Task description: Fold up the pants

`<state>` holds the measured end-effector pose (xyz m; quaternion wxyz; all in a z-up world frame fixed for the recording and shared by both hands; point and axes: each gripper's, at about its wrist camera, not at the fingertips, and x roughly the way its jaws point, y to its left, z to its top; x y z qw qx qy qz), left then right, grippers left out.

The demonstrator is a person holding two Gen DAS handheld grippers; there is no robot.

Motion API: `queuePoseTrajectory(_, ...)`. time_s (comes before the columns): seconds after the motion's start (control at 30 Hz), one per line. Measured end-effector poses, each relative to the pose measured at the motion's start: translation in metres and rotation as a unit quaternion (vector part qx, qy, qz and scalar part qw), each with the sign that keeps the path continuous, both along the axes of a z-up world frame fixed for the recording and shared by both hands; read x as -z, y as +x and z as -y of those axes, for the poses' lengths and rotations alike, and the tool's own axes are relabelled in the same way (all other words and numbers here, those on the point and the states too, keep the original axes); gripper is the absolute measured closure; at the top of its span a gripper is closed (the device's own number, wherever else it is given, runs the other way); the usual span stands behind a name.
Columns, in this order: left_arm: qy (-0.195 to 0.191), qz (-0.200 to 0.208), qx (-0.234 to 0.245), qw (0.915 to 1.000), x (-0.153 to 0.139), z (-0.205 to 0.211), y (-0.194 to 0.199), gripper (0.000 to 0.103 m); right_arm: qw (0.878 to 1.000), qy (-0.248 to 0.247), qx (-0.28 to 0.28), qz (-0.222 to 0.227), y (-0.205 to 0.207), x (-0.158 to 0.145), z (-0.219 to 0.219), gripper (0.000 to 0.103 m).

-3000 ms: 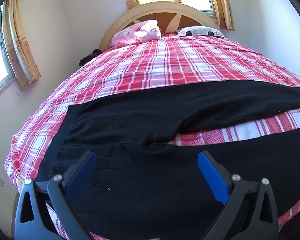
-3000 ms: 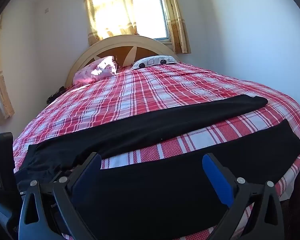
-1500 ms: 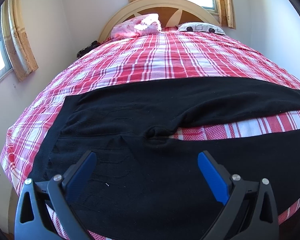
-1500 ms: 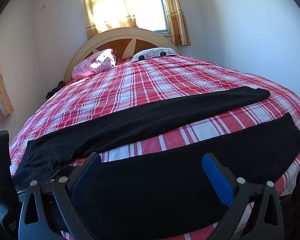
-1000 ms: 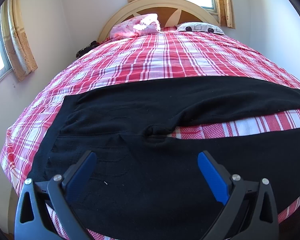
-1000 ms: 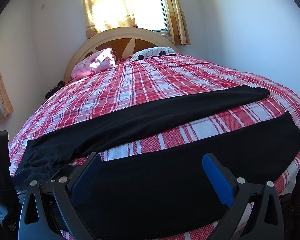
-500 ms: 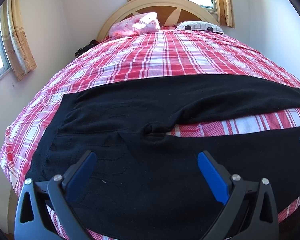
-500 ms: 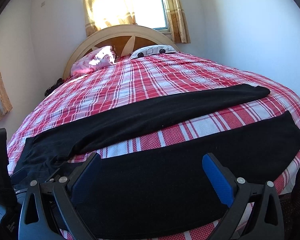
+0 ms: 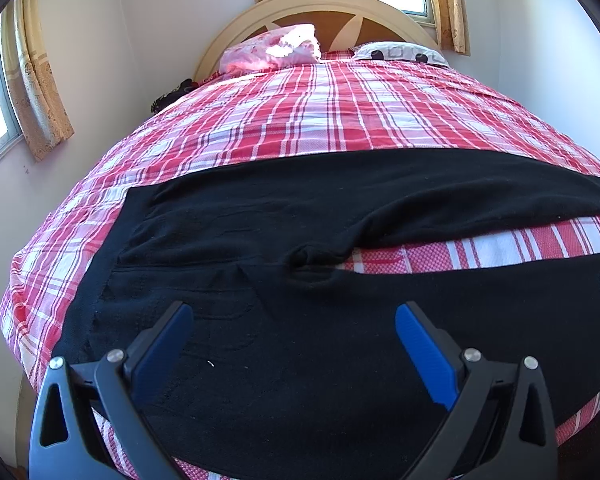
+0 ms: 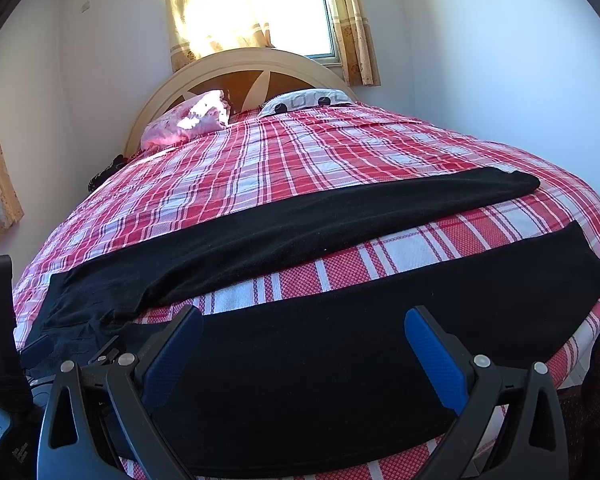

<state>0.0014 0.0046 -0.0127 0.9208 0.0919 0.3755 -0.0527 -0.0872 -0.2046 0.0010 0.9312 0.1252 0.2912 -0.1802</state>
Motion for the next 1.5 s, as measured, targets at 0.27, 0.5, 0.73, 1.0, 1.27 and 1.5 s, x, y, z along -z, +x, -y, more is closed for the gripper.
queuePoseTrajectory(0.27,-0.003,-0.01,-0.003,0.9999,0.003,-0.006,0.009,0.0,1.0,-0.007,-0.001,-0.016,0.008,0.003,-0.001,0.001)
queuePoseTrajectory(0.5,-0.003,-0.012,0.001,0.9999,0.003,-0.005,0.009,0.0,0.999,-0.022,-0.001,-0.048,0.023,0.007,0.0,0.001)
queuePoseTrajectory(0.73,-0.01,-0.005,-0.004,0.9999,-0.004,-0.012,0.011,0.0,0.995,-0.056,-0.013,-0.08,0.045,0.006,-0.009,0.001)
queuePoseTrajectory(1.0,-0.009,-0.001,-0.018,0.9998,-0.009,-0.022,0.019,0.0,0.994,-0.061,-0.022,-0.091,0.057,0.007,-0.015,0.001)
queuePoseTrajectory(1.27,-0.009,-0.004,-0.02,0.9998,-0.012,-0.024,0.027,0.0,0.993,-0.056,-0.025,-0.098,0.067,0.006,-0.016,0.001)
queuePoseTrajectory(1.5,-0.004,-0.012,-0.022,0.9997,-0.014,-0.028,0.044,0.0,0.992,-0.057,-0.034,-0.105,0.082,0.003,-0.018,0.001)
